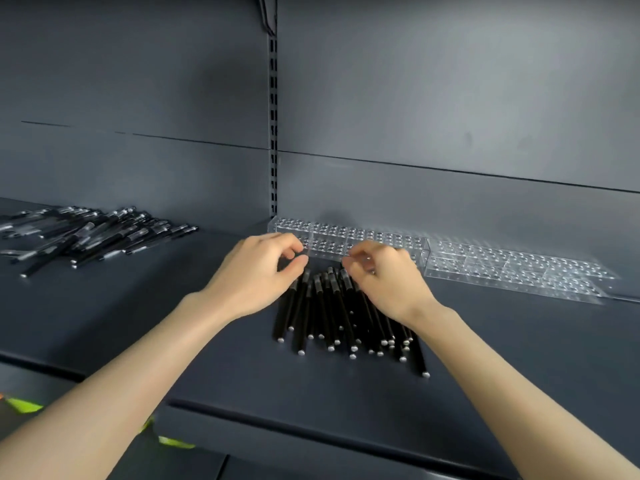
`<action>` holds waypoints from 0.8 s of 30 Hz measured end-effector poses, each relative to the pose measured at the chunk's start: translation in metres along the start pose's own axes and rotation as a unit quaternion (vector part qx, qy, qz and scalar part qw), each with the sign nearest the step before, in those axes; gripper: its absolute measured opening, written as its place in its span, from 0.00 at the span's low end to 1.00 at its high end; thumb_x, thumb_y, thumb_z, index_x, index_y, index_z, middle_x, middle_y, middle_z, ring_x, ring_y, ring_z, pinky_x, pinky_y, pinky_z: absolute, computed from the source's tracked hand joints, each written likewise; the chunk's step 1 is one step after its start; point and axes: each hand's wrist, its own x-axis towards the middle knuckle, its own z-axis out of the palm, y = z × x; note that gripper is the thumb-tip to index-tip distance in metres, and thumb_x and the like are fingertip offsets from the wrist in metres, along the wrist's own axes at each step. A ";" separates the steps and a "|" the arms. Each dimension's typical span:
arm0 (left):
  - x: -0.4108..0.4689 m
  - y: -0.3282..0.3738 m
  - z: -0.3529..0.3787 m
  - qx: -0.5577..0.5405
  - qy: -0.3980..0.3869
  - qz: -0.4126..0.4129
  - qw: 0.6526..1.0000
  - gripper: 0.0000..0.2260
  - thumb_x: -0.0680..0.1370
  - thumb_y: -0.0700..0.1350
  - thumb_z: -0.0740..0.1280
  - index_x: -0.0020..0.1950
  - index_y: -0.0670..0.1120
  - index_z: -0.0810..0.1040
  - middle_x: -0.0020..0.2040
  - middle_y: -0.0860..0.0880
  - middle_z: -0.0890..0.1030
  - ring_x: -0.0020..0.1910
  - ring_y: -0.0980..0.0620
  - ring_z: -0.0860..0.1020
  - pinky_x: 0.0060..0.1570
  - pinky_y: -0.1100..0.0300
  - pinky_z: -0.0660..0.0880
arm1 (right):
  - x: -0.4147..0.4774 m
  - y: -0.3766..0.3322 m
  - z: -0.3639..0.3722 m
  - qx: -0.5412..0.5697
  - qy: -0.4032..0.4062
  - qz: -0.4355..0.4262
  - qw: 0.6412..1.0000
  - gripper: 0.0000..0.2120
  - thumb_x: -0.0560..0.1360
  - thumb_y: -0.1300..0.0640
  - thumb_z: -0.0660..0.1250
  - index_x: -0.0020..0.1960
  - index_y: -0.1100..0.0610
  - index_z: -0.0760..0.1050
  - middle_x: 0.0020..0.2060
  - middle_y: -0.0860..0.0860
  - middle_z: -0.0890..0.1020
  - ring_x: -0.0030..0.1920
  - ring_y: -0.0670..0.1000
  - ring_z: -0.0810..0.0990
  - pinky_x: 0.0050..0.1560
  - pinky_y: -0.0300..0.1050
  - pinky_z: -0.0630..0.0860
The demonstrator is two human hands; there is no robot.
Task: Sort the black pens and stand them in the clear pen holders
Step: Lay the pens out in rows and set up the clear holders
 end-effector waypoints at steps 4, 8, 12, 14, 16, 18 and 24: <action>-0.010 -0.019 -0.043 -0.016 0.068 0.001 0.998 0.06 0.78 0.48 0.65 0.44 0.50 0.80 0.39 0.56 0.81 0.32 0.65 0.75 0.38 0.59 0.72 | 0.013 -0.047 0.011 -0.007 0.038 -0.059 0.997 0.10 0.78 0.51 0.60 0.51 0.54 0.78 0.39 0.49 0.83 0.45 0.56 0.80 0.51 0.49 0.76; -0.030 -0.056 -0.086 -0.022 0.104 -0.014 0.994 0.07 0.78 0.46 0.65 0.40 0.49 0.79 0.33 0.54 0.80 0.27 0.64 0.72 0.33 0.62 0.66 | 0.026 -0.104 0.041 -0.005 0.055 -0.107 0.993 0.11 0.79 0.51 0.58 0.48 0.55 0.78 0.34 0.51 0.82 0.40 0.56 0.78 0.47 0.47 0.75; -0.055 -0.122 -0.129 -0.012 0.116 -0.039 0.992 0.09 0.77 0.47 0.65 0.37 0.51 0.77 0.29 0.55 0.78 0.27 0.55 0.72 0.32 0.59 0.70 | 0.038 -0.165 0.091 0.004 0.060 -0.126 0.990 0.14 0.79 0.50 0.58 0.43 0.57 0.75 0.27 0.51 0.77 0.35 0.58 0.73 0.42 0.47 0.73; -0.068 -0.164 -0.152 -0.008 0.106 -0.053 0.993 0.09 0.77 0.47 0.65 0.36 0.53 0.77 0.28 0.55 0.77 0.27 0.53 0.72 0.33 0.58 0.71 | 0.044 -0.196 0.121 0.008 0.062 -0.118 0.991 0.14 0.79 0.49 0.58 0.43 0.57 0.75 0.27 0.50 0.76 0.35 0.59 0.72 0.42 0.48 0.73; -0.082 -0.207 -0.172 -0.003 0.096 -0.067 0.993 0.10 0.77 0.48 0.65 0.35 0.55 0.76 0.28 0.55 0.77 0.26 0.54 0.70 0.33 0.59 0.70 | 0.049 -0.227 0.153 0.009 0.048 -0.112 0.993 0.13 0.79 0.49 0.58 0.45 0.56 0.76 0.32 0.51 0.80 0.38 0.59 0.75 0.44 0.47 0.73; -0.092 -0.247 -0.189 -0.001 0.085 -0.075 0.994 0.10 0.76 0.47 0.65 0.35 0.55 0.76 0.28 0.56 0.77 0.27 0.56 0.70 0.33 0.59 0.70 | 0.054 -0.255 0.183 0.005 0.036 -0.111 0.993 0.12 0.79 0.50 0.57 0.47 0.55 0.77 0.35 0.51 0.82 0.40 0.58 0.77 0.44 0.47 0.73; -0.084 -0.326 -0.219 -0.001 0.032 -0.067 0.997 0.08 0.77 0.47 0.65 0.39 0.53 0.79 0.31 0.56 0.79 0.31 0.63 0.74 0.34 0.63 0.69 | 0.082 -0.317 0.240 -0.009 0.019 -0.099 0.995 0.12 0.79 0.51 0.58 0.43 0.55 0.75 0.33 0.49 0.80 0.38 0.54 0.76 0.43 0.47 0.74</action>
